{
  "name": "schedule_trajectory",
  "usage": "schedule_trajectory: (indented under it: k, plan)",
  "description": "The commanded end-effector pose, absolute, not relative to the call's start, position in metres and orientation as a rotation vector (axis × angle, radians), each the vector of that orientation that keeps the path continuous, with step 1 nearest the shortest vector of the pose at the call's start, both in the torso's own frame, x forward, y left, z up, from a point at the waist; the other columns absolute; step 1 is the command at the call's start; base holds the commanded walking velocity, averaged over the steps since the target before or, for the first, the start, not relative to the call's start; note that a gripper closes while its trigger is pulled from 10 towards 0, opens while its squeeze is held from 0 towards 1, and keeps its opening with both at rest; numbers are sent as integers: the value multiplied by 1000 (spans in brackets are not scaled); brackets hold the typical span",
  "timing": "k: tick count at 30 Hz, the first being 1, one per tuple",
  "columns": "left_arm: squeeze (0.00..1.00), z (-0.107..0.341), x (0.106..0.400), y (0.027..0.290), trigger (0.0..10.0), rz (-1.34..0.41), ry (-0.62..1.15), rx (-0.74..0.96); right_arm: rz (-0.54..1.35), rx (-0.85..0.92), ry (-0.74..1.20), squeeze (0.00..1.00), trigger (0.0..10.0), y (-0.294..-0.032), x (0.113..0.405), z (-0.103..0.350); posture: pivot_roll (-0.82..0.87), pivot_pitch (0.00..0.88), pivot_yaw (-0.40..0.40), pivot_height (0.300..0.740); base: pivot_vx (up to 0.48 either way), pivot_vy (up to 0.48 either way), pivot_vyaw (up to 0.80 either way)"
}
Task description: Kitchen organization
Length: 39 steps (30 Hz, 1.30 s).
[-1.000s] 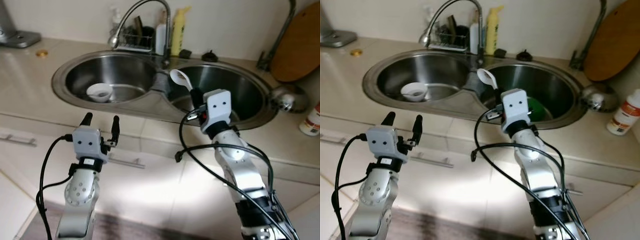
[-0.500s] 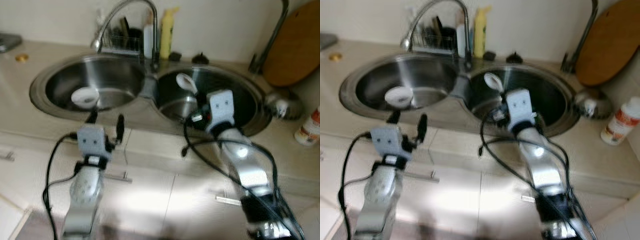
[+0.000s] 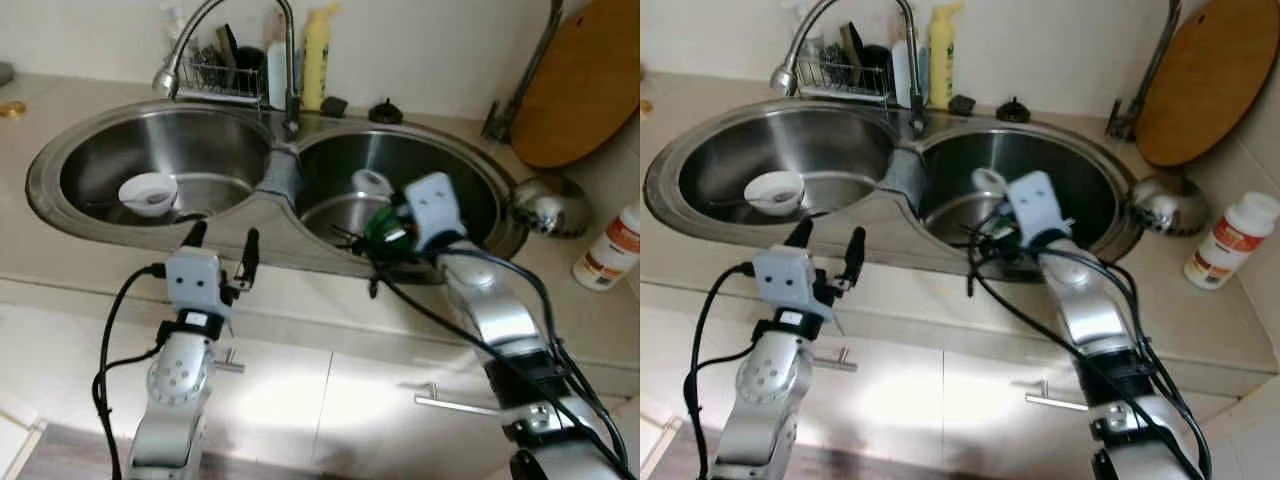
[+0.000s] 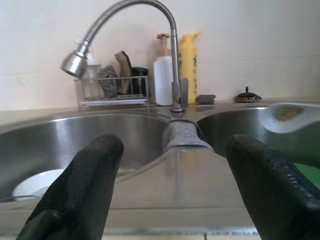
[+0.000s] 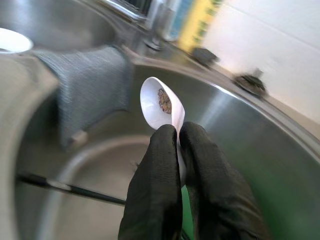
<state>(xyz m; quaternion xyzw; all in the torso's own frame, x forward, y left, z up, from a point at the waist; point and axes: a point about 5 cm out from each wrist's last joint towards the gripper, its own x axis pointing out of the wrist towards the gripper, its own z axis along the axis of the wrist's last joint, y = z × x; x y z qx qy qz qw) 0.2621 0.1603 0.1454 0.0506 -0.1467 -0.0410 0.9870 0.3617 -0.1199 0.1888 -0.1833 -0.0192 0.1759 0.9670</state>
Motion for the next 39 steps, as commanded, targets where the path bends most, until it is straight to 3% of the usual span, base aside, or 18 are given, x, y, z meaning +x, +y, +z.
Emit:
schedule_trajectory:
  k: [1, 15, 21, 23, 39]
  plan:
    - [0, 146, 263, 160, 10000, -85, -292, 105, 347, -399, -1, 0, 10000, -125, 367, 189, 114, 0, -43, 740, 0, 0, 0]
    - [0, 146, 263, 159, 10000, -89, -293, 107, 391, -583, 236, 0, 10000, -140, 397, 184, 122, 0, -46, 740, 0, 0, 0]
    - [0, 145, 261, 159, 10000, -89, -288, 107, 454, -621, 282, 63, 10000, -142, 397, 180, 116, 0, -45, 740, 0, 0, 0]
    - [0, 145, 262, 158, 10000, -90, -286, 106, 473, -619, 290, 1000, 10000, -142, 397, 179, 116, 0, -45, 740, 0, 0, 0]
    - [0, 143, 262, 157, 10000, -95, -279, 104, 518, -546, 256, 1000, 10000, -137, 395, 178, 112, 0, -43, 740, 0, 0, 0]
